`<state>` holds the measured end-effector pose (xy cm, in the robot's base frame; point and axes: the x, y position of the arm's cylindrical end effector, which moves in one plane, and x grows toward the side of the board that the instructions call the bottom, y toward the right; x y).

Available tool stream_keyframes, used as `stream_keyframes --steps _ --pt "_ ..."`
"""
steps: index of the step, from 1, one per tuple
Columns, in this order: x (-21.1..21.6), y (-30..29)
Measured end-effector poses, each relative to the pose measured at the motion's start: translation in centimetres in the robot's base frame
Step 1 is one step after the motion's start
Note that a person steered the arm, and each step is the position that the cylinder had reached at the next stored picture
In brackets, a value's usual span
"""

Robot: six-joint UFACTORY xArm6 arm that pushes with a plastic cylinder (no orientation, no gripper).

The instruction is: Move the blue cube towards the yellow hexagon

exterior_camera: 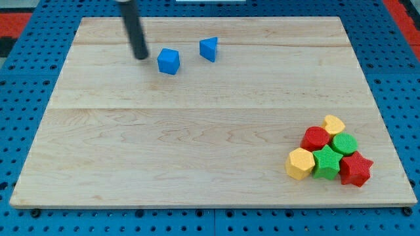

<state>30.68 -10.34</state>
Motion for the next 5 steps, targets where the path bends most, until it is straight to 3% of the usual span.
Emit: stream_keyframes --steps 2,5 --pt "2.6 5.9" --pt "11.3 6.7"
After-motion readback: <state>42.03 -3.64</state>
